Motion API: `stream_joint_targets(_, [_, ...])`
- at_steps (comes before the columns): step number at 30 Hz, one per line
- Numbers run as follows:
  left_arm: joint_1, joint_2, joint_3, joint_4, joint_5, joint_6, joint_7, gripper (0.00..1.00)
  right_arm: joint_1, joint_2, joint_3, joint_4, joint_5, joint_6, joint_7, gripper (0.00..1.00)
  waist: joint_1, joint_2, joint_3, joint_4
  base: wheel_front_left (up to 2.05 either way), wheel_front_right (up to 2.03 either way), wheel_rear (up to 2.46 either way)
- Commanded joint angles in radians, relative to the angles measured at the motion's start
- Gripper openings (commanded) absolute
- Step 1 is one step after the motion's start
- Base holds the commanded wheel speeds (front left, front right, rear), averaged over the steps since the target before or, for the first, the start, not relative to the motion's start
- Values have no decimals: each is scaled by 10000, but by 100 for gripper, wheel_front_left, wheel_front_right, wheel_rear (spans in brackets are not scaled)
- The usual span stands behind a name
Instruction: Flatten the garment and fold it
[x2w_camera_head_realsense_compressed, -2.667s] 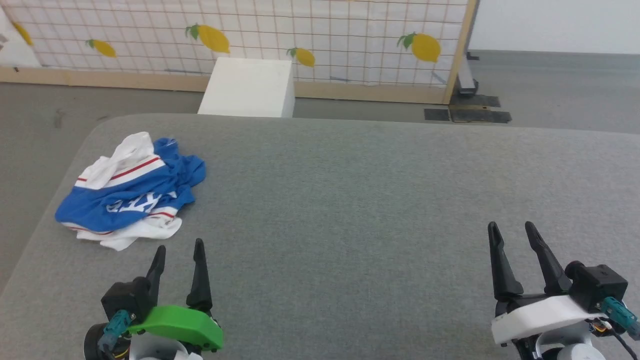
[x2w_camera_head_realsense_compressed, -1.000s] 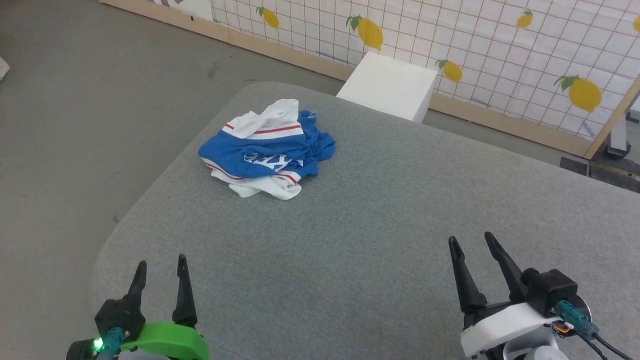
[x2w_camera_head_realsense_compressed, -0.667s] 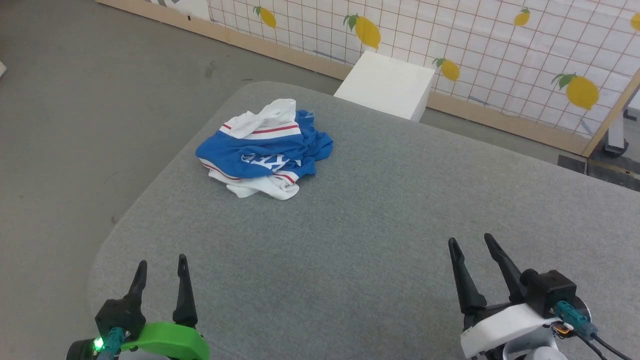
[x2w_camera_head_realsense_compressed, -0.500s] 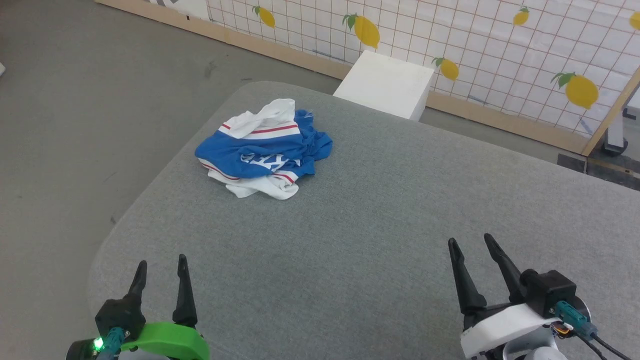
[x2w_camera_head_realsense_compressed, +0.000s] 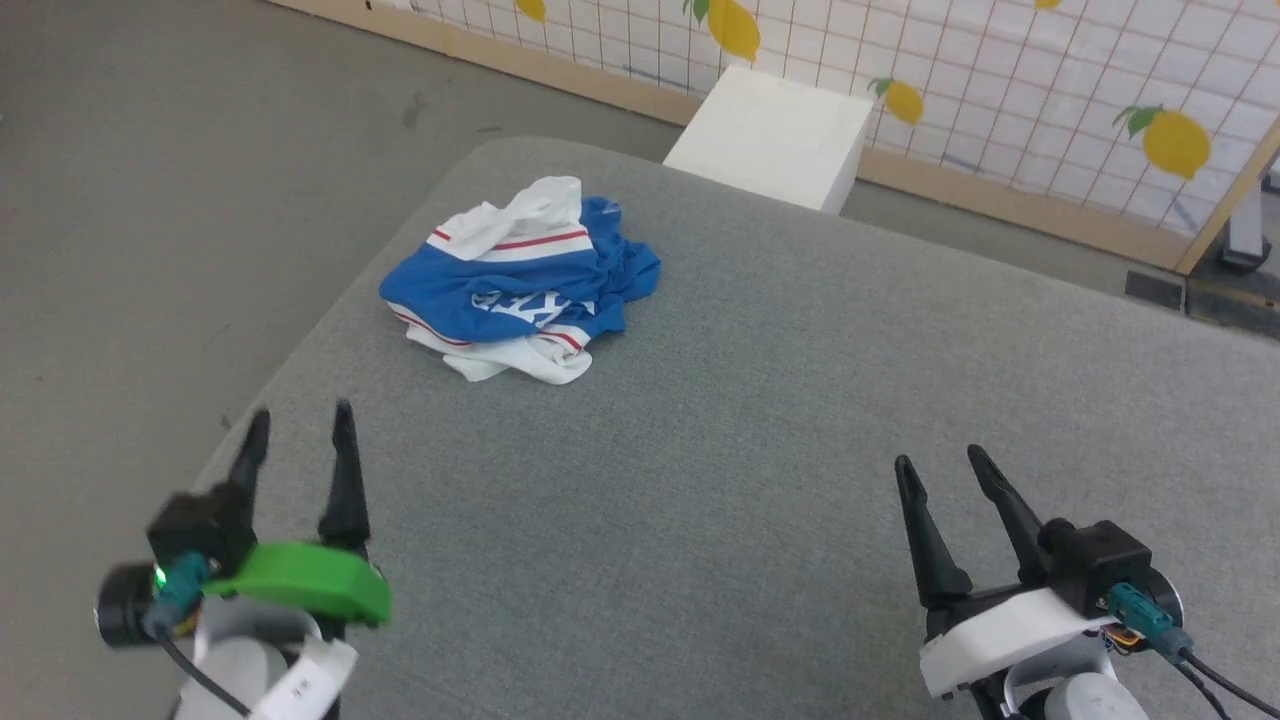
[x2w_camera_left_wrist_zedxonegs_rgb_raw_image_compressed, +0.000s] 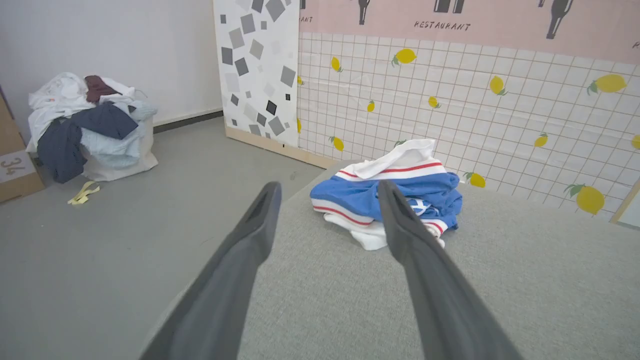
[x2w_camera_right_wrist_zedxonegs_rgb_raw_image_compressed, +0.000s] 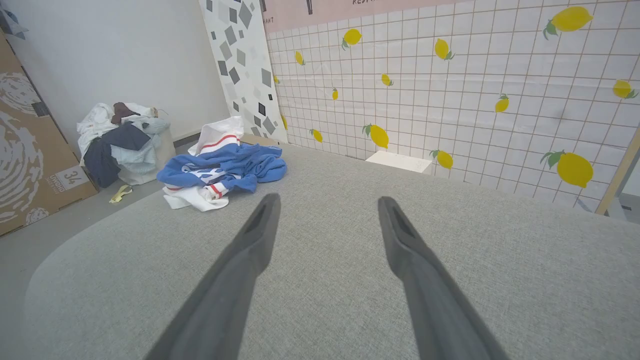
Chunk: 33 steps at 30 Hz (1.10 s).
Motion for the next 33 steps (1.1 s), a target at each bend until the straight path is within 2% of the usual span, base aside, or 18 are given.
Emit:
stream_joint_targets(1, [-411,154,-6,64,-159,-95,41,100,-208,-1,-22,-50,-111,-13,-59,100,0,0,234,-76,0,0,0])
stream_joint_targets(7, [-1826,497,52,541,-597,-355,335,100,-512,-1,-64,-214,-402,-13,45,100,0,0,950,-286,0,0,0])
stream_joint_targets(15, [-3875,1053,168,1841,-1548,-634,1029,100,-853,-1,-273,-748,-893,-13,419,100,0,0,2045,-675,0,0,0])
stream_joint_targets(22, [-5716,1820,101,3101,-2057,-728,1752,100,-1200,-1,-509,-1524,-1362,-13,865,100,0,0,3230,-1161,0,0,0])
stream_joint_targets(27, [-6787,2306,-28,4059,-2458,-755,2796,100,-1345,-1,-652,-2085,-1608,-13,1107,100,0,0,3975,-1500,0,0,0])
stream_joint_targets(33, [-7746,2957,-279,5164,-2784,-766,4791,100,-1346,-1,-822,-2693,-1799,-13,1312,100,0,0,4688,-1915,0,0,0])
